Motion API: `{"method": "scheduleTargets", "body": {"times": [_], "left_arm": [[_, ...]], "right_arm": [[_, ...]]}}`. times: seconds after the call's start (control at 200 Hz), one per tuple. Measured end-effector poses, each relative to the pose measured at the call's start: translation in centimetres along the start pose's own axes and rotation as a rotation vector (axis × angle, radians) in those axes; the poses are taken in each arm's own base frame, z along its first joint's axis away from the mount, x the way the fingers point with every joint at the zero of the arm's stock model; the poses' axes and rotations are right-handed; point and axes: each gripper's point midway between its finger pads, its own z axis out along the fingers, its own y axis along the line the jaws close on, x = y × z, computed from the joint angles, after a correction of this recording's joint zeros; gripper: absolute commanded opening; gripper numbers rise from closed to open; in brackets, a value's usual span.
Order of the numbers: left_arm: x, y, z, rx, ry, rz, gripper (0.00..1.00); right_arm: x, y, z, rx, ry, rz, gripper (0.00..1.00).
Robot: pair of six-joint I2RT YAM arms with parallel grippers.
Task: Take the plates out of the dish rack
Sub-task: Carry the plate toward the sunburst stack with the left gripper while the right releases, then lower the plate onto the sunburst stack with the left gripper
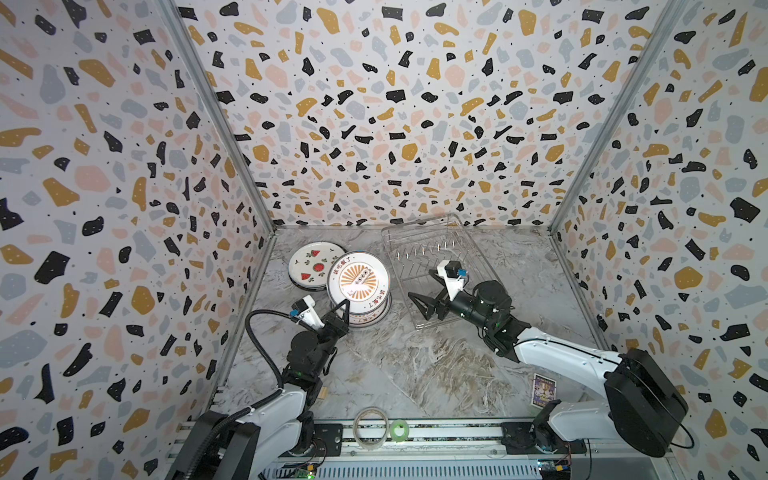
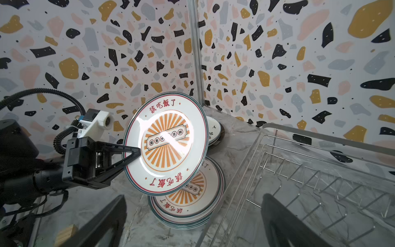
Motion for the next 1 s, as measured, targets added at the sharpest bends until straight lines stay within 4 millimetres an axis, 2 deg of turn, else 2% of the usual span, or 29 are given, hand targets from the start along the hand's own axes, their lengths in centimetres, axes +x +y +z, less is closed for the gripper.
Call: {"method": "scheduleTargets", "body": {"times": [0.165,0.37,0.661,0.846,0.921,0.996], "left_arm": [[0.5,1.7,0.0,-0.079,0.016,-0.034,0.0],[1.0,3.6,0.4,-0.189,0.041,-0.08,0.0],[2.0,6.4,0.8,-0.331,0.073,-0.136,0.0],[2.5,7.3,1.3,-0.374,0.094,-0.153,0.0],[2.7,7.7,1.2,-0.388,0.098,-0.154,0.06],[2.9,8.0,1.2,-0.4,0.102,-0.154,0.06]], "right_arm": [[1.4,1.4,1.9,-0.016,0.062,-0.047,0.99],[2.1,2.2,3.6,-0.016,0.103,-0.08,0.99],[3.2,2.1,5.1,0.012,0.155,-0.105,0.99],[4.1,1.9,5.9,0.035,0.189,-0.124,0.99],[4.5,1.7,5.9,0.048,0.202,-0.13,0.99],[4.8,1.6,5.9,0.06,0.213,-0.138,0.99]]}}
